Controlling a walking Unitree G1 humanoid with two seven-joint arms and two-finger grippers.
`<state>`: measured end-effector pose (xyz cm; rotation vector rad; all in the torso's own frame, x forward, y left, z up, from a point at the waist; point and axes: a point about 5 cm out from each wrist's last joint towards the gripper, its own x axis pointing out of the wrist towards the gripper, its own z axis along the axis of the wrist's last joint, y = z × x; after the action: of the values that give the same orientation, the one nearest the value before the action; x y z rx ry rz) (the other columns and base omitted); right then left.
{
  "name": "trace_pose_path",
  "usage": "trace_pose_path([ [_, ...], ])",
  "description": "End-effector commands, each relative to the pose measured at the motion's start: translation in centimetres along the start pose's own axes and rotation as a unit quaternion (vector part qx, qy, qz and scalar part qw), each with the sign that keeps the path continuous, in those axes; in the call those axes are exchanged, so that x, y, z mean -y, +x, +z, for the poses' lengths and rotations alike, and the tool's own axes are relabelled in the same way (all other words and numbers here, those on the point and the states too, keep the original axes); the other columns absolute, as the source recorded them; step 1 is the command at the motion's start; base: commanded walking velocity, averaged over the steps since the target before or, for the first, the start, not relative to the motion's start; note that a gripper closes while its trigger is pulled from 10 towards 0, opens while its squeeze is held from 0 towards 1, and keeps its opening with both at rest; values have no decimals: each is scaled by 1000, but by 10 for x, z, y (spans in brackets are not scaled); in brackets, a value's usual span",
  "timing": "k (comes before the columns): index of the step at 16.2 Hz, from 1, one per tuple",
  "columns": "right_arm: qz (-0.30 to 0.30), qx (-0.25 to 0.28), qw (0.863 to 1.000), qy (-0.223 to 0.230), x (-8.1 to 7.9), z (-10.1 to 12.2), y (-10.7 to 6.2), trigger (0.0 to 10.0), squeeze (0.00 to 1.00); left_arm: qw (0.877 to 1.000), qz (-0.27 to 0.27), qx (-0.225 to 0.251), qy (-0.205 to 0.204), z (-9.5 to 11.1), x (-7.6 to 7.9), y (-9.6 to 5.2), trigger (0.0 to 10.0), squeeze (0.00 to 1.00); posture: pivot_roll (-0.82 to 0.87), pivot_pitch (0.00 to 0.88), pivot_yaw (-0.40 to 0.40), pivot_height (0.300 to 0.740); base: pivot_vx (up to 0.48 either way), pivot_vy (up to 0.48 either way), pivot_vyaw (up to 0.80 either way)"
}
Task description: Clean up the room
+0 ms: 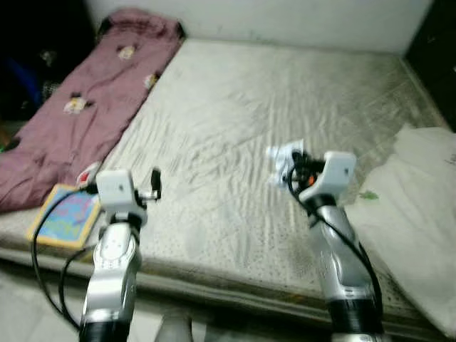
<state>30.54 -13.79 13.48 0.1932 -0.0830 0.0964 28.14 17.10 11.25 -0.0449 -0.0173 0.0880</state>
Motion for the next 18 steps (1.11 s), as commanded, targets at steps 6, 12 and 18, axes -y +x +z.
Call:
trace_pose_path([
  [6, 8, -9, 1000, 1, -6, -4, -3, 10000, 0, 1000, 2, -14, -17, -3, -4, -3, 10000, 0, 72, 0, -8, 740, 0, 0, 0],
  [12, 5, -19, 1000, -7, -3, -8, -6, 10000, 0, 999, -1, -27, -30, -7, -1, -7, 10000, 0, 68, 0, -10, 740, 0, 0, 0],
  [18, -4, -40, 999, -9, -2, -17, -7, 10000, 0, 999, -3, -34, -33, -10, -1, -8, 10000, 0, 75, 0, -14, 740, 0, 0, -72],
])
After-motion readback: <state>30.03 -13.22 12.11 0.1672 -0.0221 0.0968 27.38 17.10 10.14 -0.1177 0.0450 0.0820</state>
